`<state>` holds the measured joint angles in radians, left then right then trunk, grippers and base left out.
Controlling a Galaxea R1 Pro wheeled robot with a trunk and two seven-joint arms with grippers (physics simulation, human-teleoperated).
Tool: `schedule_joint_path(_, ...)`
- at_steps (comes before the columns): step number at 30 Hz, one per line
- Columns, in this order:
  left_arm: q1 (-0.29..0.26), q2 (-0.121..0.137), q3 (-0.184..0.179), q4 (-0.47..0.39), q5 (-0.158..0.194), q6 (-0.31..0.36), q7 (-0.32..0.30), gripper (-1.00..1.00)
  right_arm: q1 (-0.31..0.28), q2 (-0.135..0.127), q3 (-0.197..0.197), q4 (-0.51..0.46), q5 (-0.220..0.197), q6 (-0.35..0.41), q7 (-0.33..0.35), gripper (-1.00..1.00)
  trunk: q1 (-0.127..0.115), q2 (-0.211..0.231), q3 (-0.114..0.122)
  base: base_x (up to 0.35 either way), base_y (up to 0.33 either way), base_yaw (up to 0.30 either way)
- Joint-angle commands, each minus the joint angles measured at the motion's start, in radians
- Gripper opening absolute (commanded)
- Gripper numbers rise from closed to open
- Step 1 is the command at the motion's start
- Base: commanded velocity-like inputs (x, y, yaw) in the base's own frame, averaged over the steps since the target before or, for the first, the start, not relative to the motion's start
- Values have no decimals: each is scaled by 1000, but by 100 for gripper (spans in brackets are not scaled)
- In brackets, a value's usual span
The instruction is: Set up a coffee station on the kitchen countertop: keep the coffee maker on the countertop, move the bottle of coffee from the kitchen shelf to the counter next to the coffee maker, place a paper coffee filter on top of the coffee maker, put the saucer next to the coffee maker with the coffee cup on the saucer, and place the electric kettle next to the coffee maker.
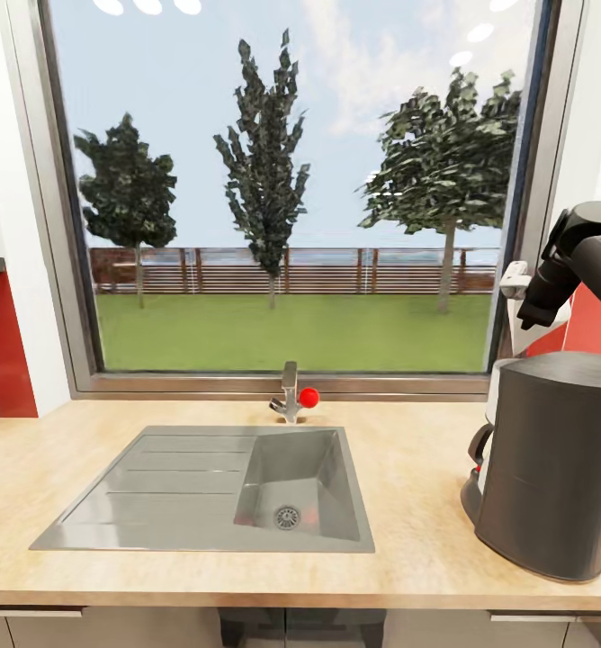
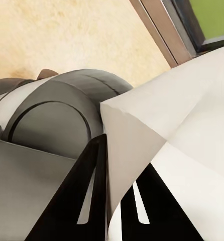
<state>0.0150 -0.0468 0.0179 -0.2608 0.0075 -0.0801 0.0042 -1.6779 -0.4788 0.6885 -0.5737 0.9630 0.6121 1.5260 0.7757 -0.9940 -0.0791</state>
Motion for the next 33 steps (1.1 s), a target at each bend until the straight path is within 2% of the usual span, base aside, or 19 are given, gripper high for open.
schedule_joint_path(1,0,0,2,-2,1,-1,0,100,-1,-1,5,-2,1,14,5,-100,0,-1,-1,0,0,0)
schedule_joint_path(11,0,0,1,-2,1,-1,0,100,1,-1,5,-7,6,18,6,-100,0,-1,-1,0,0,0)
schedule_joint_path(23,0,5,-1,0,2,-1,-1,100,16,0,5,-18,-65,30,6,-100,0,-1,-1,0,0,0)
schedule_joint_path(33,0,5,-1,0,2,-1,-1,100,17,-1,5,-18,-69,30,6,-100,0,-1,-1,16,0,0)
